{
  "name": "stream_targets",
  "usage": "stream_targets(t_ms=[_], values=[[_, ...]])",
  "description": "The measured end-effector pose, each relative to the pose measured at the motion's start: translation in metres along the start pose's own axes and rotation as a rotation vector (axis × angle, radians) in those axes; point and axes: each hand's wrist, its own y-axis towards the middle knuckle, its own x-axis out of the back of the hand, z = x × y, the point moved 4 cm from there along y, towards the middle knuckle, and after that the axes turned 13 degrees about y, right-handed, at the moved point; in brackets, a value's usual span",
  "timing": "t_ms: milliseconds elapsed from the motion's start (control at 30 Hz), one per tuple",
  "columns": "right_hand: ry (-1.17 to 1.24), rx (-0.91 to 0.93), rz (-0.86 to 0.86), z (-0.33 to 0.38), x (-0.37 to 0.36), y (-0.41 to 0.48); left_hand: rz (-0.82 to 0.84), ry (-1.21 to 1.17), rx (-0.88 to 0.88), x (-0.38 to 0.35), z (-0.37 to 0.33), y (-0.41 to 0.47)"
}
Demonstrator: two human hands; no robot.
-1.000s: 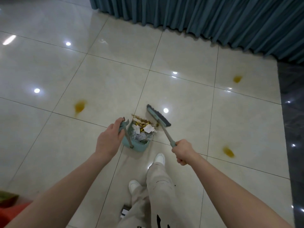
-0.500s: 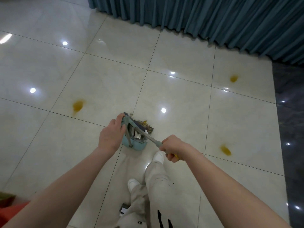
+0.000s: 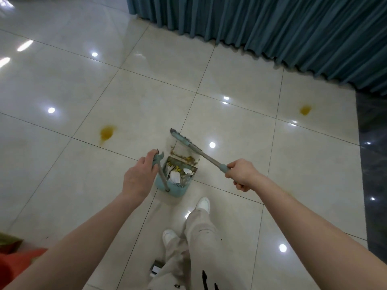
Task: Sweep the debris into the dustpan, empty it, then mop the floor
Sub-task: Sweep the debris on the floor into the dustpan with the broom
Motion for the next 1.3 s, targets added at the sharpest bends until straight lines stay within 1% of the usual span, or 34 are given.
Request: stream_targets(t_ms=[133, 267, 400, 567, 833, 1067, 1200, 1300], values=[[-0.191, 0.044, -0.048, -0.008, -0.013, 0.022, -0.001, 0.008, -0.015, -0.002, 0.000, -0.002], [-0.369, 0.030, -0.076, -0.027, -0.028, 0.028, -0.001, -0.012, -0.028, -0.005, -0.002, -0.001], [-0.500, 0.035, -0.115, -0.042, -0.020, 0.029, 0.005, -0.016, -0.042, -0.006, -0.002, 0.001], [-0.570, 0.012, -0.161, -0.053, 0.001, 0.033, 0.007, -0.031, -0.057, -0.006, -0.003, -0.002], [-0.568, -0.009, -0.194, -0.067, 0.000, 0.026, 0.019, -0.047, -0.070, -0.010, -0.005, -0.009], [-0.550, -0.046, -0.080, -0.083, -0.019, 0.011, 0.006, -0.052, -0.101, -0.013, -0.014, -0.009], [-0.592, -0.050, -0.016, -0.096, -0.011, -0.005, -0.005, -0.051, -0.100, -0.012, -0.013, -0.008], [-0.619, -0.045, 0.075, -0.103, -0.002, -0.022, -0.004, -0.032, -0.097, -0.010, -0.013, -0.008]])
